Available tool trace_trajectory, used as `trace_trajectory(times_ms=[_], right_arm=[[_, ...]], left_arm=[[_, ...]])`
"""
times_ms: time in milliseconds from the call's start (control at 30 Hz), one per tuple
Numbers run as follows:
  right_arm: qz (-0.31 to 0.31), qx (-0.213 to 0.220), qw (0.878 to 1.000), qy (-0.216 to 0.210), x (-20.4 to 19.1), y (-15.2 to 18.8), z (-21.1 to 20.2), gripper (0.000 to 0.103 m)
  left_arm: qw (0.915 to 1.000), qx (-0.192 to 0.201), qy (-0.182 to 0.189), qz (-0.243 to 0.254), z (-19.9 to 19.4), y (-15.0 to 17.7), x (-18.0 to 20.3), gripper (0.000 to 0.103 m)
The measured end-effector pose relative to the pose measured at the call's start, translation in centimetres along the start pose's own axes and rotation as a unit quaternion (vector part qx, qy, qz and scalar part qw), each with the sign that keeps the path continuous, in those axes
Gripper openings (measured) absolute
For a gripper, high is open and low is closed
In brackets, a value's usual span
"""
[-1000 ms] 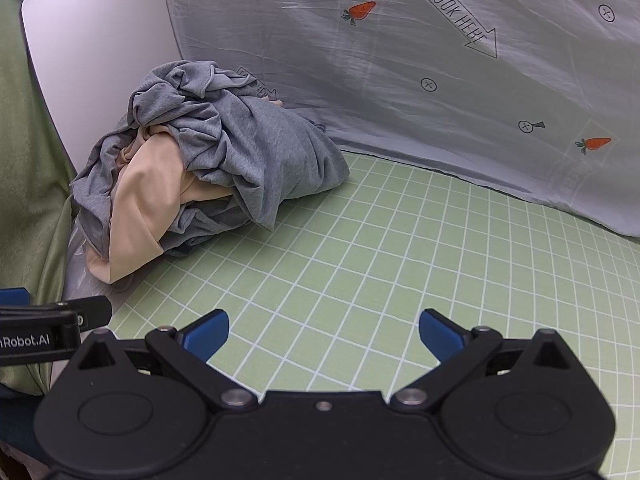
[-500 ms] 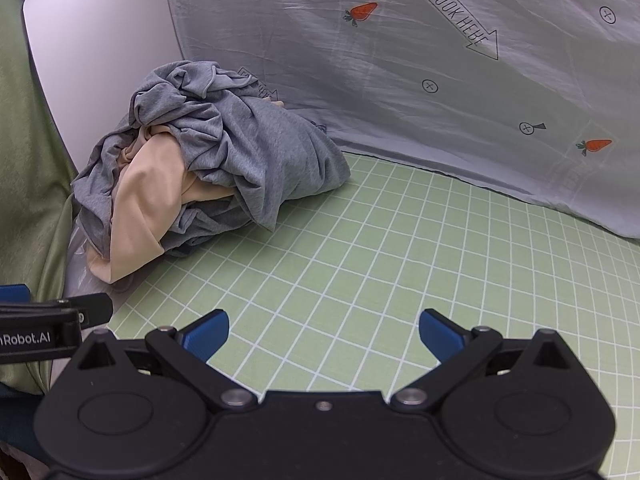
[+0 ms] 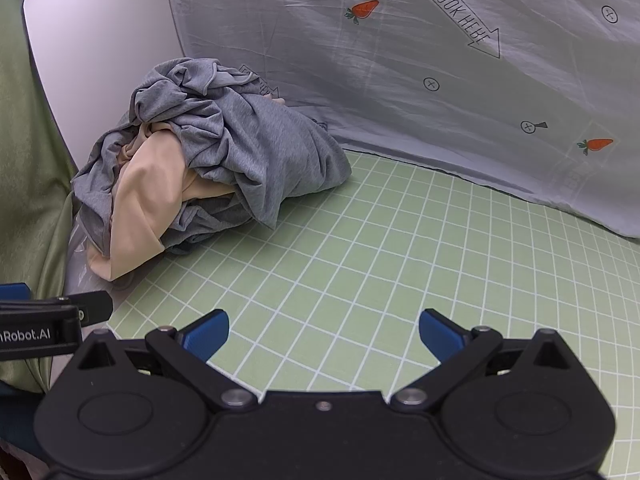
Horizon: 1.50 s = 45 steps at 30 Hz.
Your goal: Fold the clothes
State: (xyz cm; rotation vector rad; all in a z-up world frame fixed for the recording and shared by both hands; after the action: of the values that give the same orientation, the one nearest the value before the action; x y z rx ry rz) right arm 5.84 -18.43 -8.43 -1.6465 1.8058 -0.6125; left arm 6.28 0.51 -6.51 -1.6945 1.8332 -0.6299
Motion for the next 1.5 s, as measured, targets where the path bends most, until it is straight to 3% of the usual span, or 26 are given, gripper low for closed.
trace_trajectory(times_ms=[800,1167,1333,1500], right_arm=[[0.000,-0.004,1.000,-0.001,-0.2,0.2,0.3,0.102],[-0.007,-0.015,1.000,0.000,-0.6,0.1,1.4,0.102],[-0.015,-0.011,1.000,0.003,-1.0,-1.6,2.7,0.102],[-0.020,0.008,1.000,0.013,-1.4,-5.6,5.2,0.102]], left_arm=[[0.9999,-0.013,-0.005,-0.002,0.6,0.4,-0.2,0.103],[0.9992,-0.037,-0.010,-0.013,1.8,0.6,-0.8,0.103],[0.9980,-0.052,-0.013,-0.035,3.6,-0.7,-2.0,0.103],[0.9981,-0.039,-0.019,-0.044,5.6,-4.4,-3.3,0.103]])
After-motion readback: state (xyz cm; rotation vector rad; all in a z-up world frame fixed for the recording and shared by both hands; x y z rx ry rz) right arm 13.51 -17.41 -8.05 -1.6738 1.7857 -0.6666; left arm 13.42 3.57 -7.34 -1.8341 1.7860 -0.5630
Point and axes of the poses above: each gripper's, at about its wrist camera, not at the fingertips, and z roughly the way its jaws point, x to its right, y to its underside, the point moved 9 cm from there along z, roughly the way its jaws point, and after that the axes turned 4 degrees about z, right-handed, at the moved point
